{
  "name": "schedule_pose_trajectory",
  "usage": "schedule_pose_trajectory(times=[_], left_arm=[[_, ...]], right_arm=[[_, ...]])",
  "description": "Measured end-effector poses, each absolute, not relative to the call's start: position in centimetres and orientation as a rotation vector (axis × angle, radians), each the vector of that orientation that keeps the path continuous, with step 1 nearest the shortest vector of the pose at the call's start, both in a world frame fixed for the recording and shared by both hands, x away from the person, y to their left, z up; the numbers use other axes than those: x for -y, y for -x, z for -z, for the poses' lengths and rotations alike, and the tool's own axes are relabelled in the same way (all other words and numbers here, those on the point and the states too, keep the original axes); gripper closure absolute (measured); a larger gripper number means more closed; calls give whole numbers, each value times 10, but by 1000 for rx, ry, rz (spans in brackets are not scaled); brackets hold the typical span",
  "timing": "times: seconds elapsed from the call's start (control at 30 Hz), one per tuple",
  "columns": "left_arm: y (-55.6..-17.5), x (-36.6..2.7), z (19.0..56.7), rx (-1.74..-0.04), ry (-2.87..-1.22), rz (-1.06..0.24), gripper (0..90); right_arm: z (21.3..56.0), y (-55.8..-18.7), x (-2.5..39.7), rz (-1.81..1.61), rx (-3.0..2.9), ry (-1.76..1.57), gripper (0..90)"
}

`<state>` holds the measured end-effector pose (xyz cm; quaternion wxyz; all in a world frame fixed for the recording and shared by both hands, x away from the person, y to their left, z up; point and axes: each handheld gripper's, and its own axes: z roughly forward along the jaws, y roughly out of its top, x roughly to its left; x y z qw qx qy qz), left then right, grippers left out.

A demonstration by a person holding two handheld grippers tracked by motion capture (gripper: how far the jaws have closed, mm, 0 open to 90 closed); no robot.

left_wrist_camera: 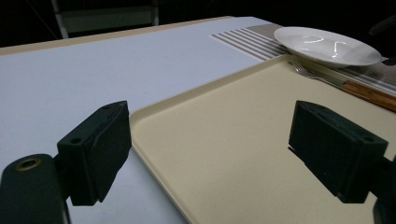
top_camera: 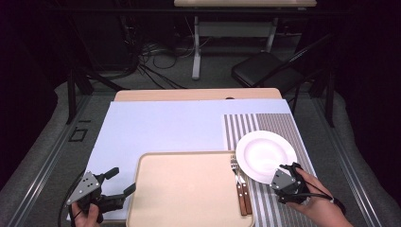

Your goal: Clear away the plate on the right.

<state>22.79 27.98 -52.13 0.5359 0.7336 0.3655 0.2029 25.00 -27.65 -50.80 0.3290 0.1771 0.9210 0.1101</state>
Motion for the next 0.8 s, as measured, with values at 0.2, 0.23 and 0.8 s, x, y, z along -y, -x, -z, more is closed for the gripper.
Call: schedule_pose_trajectory(times=[0.2, 0.23, 0.8], left_arm=[[-228, -280, 521, -869, -1748, -482, 135], [-228, -280, 521, -868, -1749, -483, 135], [-228, -280, 521, -874, -1750, -482, 135]], right_arm=[[517, -255, 274, -327, -2416, -424, 264], [518, -255, 273, -330, -2419, -423, 264], [533, -267, 267, -266, -2441, -397, 265]])
